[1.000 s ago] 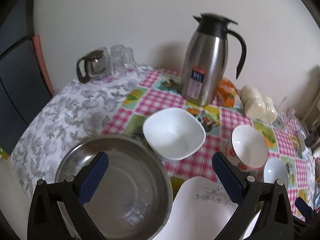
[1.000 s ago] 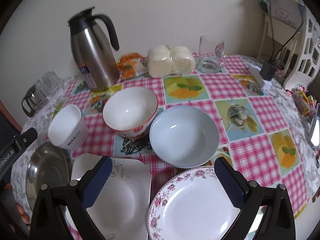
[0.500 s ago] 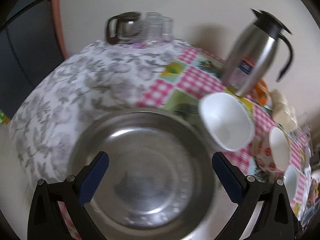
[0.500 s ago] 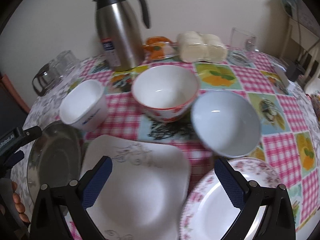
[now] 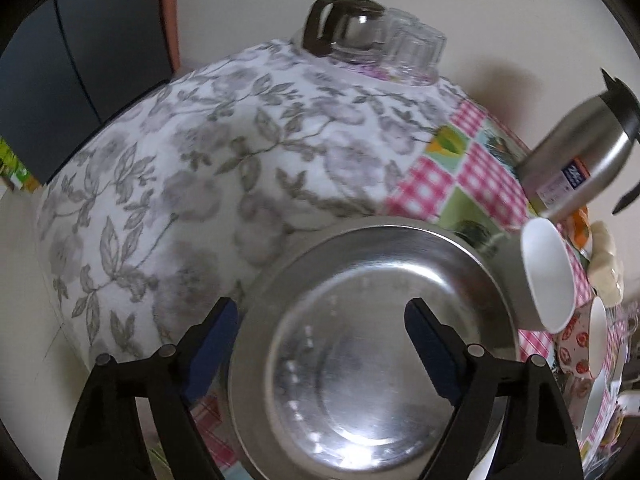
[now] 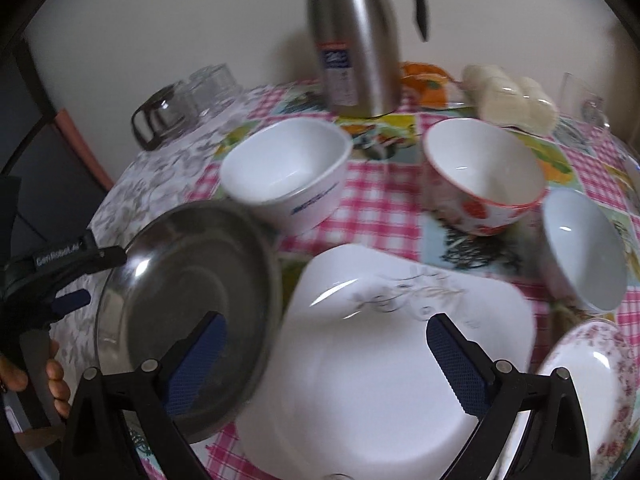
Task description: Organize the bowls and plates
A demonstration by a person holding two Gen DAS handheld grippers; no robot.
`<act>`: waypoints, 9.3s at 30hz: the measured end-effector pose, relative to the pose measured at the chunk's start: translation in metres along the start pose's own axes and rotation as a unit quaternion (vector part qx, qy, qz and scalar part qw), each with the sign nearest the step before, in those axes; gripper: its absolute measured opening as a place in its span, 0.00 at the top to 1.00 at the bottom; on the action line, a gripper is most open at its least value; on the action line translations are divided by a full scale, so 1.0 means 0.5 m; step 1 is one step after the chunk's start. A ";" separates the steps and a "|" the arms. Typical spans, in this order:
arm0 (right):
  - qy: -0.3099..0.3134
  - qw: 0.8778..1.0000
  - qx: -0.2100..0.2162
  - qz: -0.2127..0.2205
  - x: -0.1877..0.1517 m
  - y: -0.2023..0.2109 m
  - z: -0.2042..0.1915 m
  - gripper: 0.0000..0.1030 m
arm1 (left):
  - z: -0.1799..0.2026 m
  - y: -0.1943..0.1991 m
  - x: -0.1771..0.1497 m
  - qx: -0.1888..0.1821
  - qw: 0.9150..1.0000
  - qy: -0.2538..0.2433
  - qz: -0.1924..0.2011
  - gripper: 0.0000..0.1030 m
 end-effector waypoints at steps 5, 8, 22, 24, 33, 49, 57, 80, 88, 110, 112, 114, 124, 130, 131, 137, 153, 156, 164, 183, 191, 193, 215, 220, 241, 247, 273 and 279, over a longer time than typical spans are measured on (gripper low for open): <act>0.009 1.000 0.009 -0.016 -0.012 -0.026 -0.028 0.17 | -0.027 -0.027 -0.001 0.010 1.000 0.009 -0.019 0.31; 0.004 0.999 0.018 -0.028 -0.018 -0.042 -0.036 0.26 | -0.043 -0.043 -0.003 0.014 0.999 0.018 -0.029 0.37; 0.003 0.998 0.051 -0.027 -0.021 -0.043 -0.058 0.74 | -0.075 -0.084 -0.004 0.017 0.998 0.042 -0.051 0.58; 0.010 0.998 0.053 -0.026 -0.021 -0.040 -0.063 0.74 | -0.074 -0.086 -0.003 0.020 0.998 0.041 -0.052 0.58; 0.017 0.997 0.069 -0.027 -0.022 -0.042 -0.077 0.78 | -0.102 -0.083 0.003 0.028 0.996 0.068 -0.044 0.58; 0.047 0.996 0.067 -0.037 -0.035 -0.061 -0.108 0.85 | -0.146 -0.060 0.006 0.024 0.995 0.090 -0.030 0.62; 0.056 0.996 0.066 -0.024 -0.022 -0.036 -0.114 0.84 | -0.133 -0.029 0.021 0.012 0.996 0.082 -0.013 0.65; 0.041 0.994 0.080 0.065 0.027 0.123 -0.027 0.84 | -0.005 0.126 0.021 -0.035 0.997 0.028 0.069 0.65; 0.014 0.994 0.076 0.078 0.029 0.163 0.050 0.84 | 0.079 0.148 -0.009 -0.051 0.996 -0.011 0.072 0.65; -0.052 0.994 0.047 0.089 -0.006 0.230 0.260 0.81 | 0.289 0.156 -0.125 -0.080 0.990 -0.105 0.052 0.65; -0.057 0.993 0.043 0.091 -0.011 0.234 0.278 0.81 | 0.305 0.155 -0.136 -0.082 0.989 -0.112 0.049 0.65; -0.064 0.993 0.041 0.093 -0.017 0.239 0.295 0.81 | 0.317 0.154 -0.145 -0.083 0.988 -0.119 0.047 0.65; -0.085 0.992 0.024 0.087 -0.035 0.249 0.348 0.81 | 0.356 0.141 -0.186 -0.082 0.985 -0.146 0.032 0.65; -0.081 0.994 0.017 0.068 -0.057 0.238 0.342 0.80 | 0.344 0.133 -0.193 -0.075 0.986 -0.144 0.024 0.65; -0.079 0.995 0.015 0.066 -0.060 0.235 0.340 0.80 | 0.340 0.130 -0.195 -0.072 0.987 -0.144 0.021 0.65; -0.079 0.996 0.011 0.044 -0.080 0.214 0.333 0.80 | 0.323 0.113 -0.202 -0.072 0.988 -0.135 0.002 0.65; -0.053 0.999 -0.002 -0.002 -0.101 0.161 0.288 0.78 | 0.273 0.072 -0.192 -0.061 0.992 -0.104 -0.028 0.65; -0.049 0.999 -0.005 -0.011 -0.101 0.146 0.283 0.78 | 0.269 0.062 -0.191 -0.058 0.993 -0.101 -0.035 0.65; -0.035 0.999 -0.020 -0.035 -0.107 0.117 0.275 0.78 | 0.263 0.037 -0.193 -0.047 0.993 -0.098 -0.052 0.65; -0.042 0.997 -0.023 -0.055 -0.113 0.105 0.275 0.76 | 0.255 0.009 -0.197 -0.039 0.994 -0.076 -0.073 0.63; -0.050 0.997 -0.028 -0.051 -0.108 0.110 0.281 0.37 | 0.253 0.013 -0.192 -0.041 0.994 -0.072 -0.070 0.53; -0.054 0.997 -0.031 -0.048 -0.106 0.114 0.286 0.36 | 0.251 0.018 -0.189 -0.040 0.994 -0.073 -0.065 0.46; -0.083 0.996 -0.041 -0.014 -0.091 0.132 0.315 0.00 | 0.297 0.040 -0.188 -0.009 0.986 -0.162 -0.024 0.09; -0.087 0.995 -0.045 -0.005 -0.087 0.136 0.319 0.00 | 0.309 0.047 -0.190 -0.001 0.983 -0.182 -0.011 0.09; -0.095 0.994 -0.058 0.018 -0.084 0.179 0.357 0.00 | 0.395 0.147 -0.216 -0.096 0.971 -0.214 0.043 0.08; -0.117 0.990 -0.074 0.031 -0.088 0.214 0.405 0.00 | 0.449 0.191 -0.250 -0.159 0.958 -0.232 0.052 0.08; -0.248 0.960 -0.119 0.044 -0.169 0.287 0.640 0.01 | 0.638 0.220 -0.529 -0.224 0.903 -0.366 -0.025 0.09; -0.276 0.958 -0.081 0.000 -0.197 0.240 0.655 0.18 | 0.632 0.202 -0.561 -0.218 0.902 -0.365 -0.069 0.09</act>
Point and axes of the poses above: each gripper's, at about its wrist camera, not at the fingertips, and y roughly against the way its jaws point, z to its right, x to its top, the point moved 4 cm from there along -y, roughly the way its jaws point, and after that the axes turned 3 degrees about -x, right-handed, at the moved point
